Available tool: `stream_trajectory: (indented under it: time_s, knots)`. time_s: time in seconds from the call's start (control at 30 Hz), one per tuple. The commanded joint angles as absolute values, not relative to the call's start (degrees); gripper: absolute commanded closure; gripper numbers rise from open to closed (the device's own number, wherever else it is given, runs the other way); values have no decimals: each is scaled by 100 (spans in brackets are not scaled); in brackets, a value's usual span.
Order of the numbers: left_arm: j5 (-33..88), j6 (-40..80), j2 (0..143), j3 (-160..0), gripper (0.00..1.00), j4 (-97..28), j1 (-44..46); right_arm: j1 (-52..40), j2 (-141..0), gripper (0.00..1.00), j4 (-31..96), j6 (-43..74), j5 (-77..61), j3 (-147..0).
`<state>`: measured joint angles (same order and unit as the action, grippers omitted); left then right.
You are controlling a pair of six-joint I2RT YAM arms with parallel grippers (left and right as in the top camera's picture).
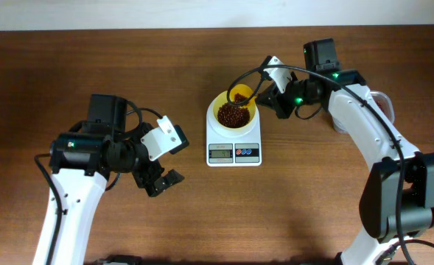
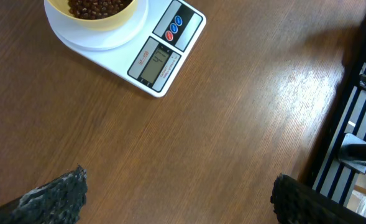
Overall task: Scoop item into bowl and weigh 50g on scale
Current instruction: 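Tilt the scoop to pour beans gradually into the yellow bowl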
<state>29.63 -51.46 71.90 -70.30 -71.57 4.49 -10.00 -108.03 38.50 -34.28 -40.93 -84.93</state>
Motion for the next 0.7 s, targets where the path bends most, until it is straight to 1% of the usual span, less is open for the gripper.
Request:
stream_trajectory:
  time_s: [0.0, 0.17, 0.27, 0.67]
  knots:
    - [3063, -5238, 7166, -7102, 1, -7164, 471, -1048, -10672, 96, 3850, -3385, -4086, -8584]
    - [3063, -5238, 7166, -7102, 1, -7164, 471, -1050, -10473, 96, 3839, -3234, -4084, -8750]
    - [3063, -5238, 7166, -7102, 1, -7164, 471, -1055, -10514, 96, 3968, -3236, -3387, -8722]
    - [3063, -5238, 7166, -7102, 1, -7164, 471, -1055, -10510, 96, 4001, -3232, -3837, -8724]
